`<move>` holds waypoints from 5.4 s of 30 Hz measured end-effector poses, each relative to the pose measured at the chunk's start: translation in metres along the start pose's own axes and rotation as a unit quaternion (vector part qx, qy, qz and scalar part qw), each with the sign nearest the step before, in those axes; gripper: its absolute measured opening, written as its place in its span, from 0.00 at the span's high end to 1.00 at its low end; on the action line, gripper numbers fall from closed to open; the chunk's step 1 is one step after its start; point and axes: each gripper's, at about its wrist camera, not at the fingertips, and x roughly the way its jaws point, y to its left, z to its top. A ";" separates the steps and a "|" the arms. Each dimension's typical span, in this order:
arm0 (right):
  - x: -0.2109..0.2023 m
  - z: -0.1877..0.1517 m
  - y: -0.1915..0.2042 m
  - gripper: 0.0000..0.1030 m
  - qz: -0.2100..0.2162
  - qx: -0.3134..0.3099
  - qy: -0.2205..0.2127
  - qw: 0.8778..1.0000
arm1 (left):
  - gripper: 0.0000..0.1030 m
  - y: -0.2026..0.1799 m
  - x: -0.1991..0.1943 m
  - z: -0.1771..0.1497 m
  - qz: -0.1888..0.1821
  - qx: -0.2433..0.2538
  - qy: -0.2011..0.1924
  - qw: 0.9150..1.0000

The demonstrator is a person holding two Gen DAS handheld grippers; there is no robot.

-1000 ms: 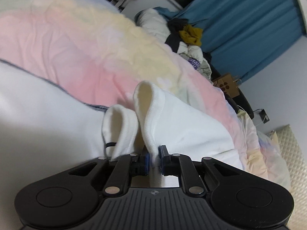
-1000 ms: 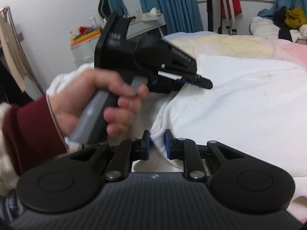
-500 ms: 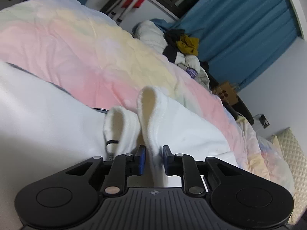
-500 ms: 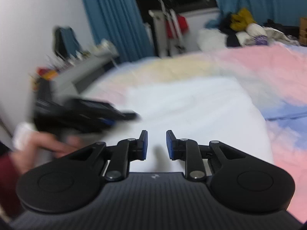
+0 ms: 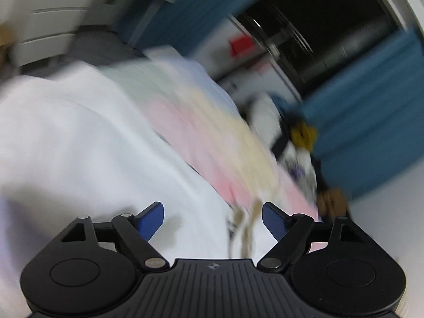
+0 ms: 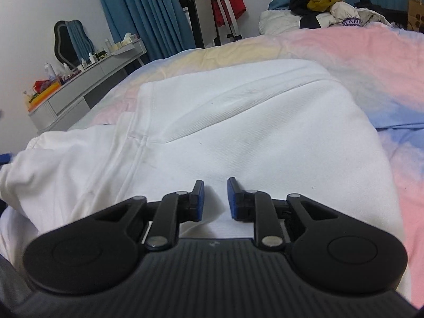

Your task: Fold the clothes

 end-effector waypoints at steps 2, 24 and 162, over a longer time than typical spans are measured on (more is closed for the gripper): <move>-0.004 -0.004 0.001 0.79 -0.005 -0.003 0.001 1.000 | 0.13 0.027 -0.028 0.007 0.010 -0.034 -0.018 0.999; -0.003 -0.017 0.028 0.76 -0.053 -0.050 0.003 0.997 | 0.70 0.105 0.016 0.027 0.056 -0.068 -0.118 0.989; -0.038 0.010 -0.138 0.05 0.101 0.298 -0.016 0.949 | 0.09 -0.070 0.144 -0.095 -0.032 0.052 0.113 0.992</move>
